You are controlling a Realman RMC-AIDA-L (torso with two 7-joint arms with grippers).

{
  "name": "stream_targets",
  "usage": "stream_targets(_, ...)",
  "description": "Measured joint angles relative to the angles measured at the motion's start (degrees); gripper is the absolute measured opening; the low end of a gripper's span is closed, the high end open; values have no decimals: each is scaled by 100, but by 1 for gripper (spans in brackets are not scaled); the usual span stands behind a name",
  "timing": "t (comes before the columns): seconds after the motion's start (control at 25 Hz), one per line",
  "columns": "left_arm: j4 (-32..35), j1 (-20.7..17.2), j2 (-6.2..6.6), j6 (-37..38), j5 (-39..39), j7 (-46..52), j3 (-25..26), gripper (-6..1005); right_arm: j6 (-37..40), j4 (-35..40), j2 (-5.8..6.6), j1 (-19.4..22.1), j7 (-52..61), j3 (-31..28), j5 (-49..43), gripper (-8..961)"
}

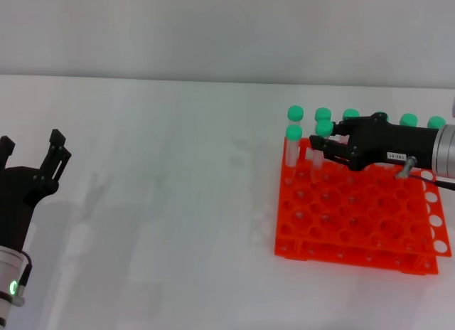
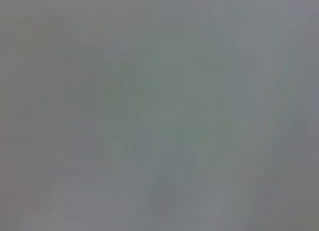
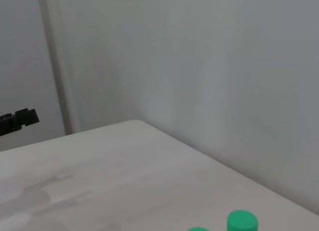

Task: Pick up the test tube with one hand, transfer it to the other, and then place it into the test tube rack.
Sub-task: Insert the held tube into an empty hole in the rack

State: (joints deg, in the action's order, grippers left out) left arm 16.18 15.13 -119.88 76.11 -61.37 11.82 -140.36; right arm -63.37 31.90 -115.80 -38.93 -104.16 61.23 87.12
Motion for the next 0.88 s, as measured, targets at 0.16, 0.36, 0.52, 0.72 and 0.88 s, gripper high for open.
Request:
stream_targets(0.16,-1,2,0,0,0,2,0,887,6,10,-3,29,1,18,13,255)
stream_targets(0.36,-1,15,0,0,-78,3,1,887,-15,44,0,74,1,39,71,412)
stream_targets(0.52,-1,56,0,1,-124,5,1,887,-20,14,9,89,6,32,162,564)
stream_targets(0.72,-1,80,0,1,-129,5,1,887,-19,28,5,138,12,32,228,720)
stream_targets(0.88,-1,77,0,1,-130,5,-4,887,-27,31,8,160,13,21,298,716)
